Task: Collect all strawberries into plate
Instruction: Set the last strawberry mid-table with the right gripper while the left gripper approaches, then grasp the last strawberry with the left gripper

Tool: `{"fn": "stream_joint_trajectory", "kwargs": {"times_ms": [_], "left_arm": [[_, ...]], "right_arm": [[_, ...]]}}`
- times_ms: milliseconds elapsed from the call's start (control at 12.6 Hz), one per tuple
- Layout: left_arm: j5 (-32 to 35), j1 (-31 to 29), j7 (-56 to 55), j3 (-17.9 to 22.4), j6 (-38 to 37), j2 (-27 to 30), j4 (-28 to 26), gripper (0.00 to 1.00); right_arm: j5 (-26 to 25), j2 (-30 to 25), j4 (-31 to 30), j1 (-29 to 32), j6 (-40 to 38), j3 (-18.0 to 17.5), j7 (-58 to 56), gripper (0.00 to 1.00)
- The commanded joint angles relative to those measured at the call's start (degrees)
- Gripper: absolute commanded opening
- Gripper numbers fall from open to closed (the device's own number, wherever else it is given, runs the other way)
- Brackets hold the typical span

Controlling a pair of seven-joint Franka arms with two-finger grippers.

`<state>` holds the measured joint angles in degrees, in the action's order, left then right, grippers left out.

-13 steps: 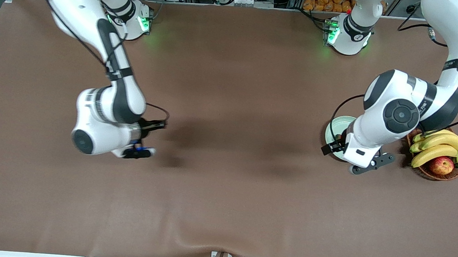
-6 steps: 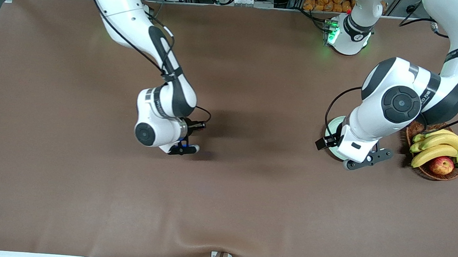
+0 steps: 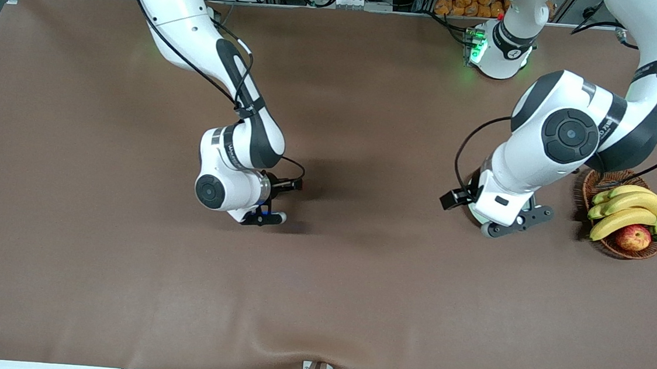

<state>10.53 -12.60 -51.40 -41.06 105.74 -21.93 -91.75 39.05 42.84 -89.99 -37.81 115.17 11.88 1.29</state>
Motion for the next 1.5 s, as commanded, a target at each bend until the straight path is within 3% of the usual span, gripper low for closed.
{"fn": "stream_joint_trajectory", "kwargs": {"times_ms": [0, 316, 475, 554, 712, 870, 949, 1108, 1424], "left_arm": [[-1.39, 3.97, -4.56, -0.34, -1.32, -1.18, 1.31, 1.0], [-0.78, 12.84, -16.94, 0.27, -0.53, -6.88, 4.38, 1.0], [-0.78, 18.29, -24.06, 1.85, 1.3, -12.15, 8.85, 1.0], [-0.6, 22.58, -27.31, 4.47, 3.4, -14.35, 10.61, 1.0], [-0.42, 34.16, -31.02, 14.37, 9.46, -18.22, 15.09, 1.0], [-0.78, 44.64, -35.05, 23.09, 16.22, -22.52, 18.53, 1.0], [-0.78, 48.16, -38.12, 25.56, 21.13, -24.81, 19.15, 1.0], [-0.78, 52.31, -40.87, 28.31, 29.76, -28.85, 19.24, 1.0], [-0.69, 54.62, -41.67, 29.46, 31.81, -31.86, 18.98, 1.0]], "right_arm": [[-3.17, -4.06, 1.23, 3.17, -1.78, -0.45, -1.46, 0.97], [-18.71, -13.99, 1.14, 10.72, -3.71, -0.54, -1.46, 1.0], [-21.99, -19.78, 1.23, 15.64, -4.59, -0.63, -1.55, 1.0], [-24.0, -22.42, 1.31, 17.32, -6.6, -0.63, -1.55, 1.0], [-28.23, -27.87, 1.92, 22.49, -12.74, -0.71, -1.55, 1.0], [-28.5, -31.4, 4.81, 26.98, -20.12, -0.71, -1.55, 1.0], [-28.59, -32.63, 5.79, 28.65, -23.55, -0.71, -1.55, 1.0], [-28.77, -34.83, 7.98, 32.44, -29.71, -0.63, -1.64, 1.0], [-35.79, -39.76, 8.26, 37.18, -34.11, -0.63, -14.69, 1.0]]}}
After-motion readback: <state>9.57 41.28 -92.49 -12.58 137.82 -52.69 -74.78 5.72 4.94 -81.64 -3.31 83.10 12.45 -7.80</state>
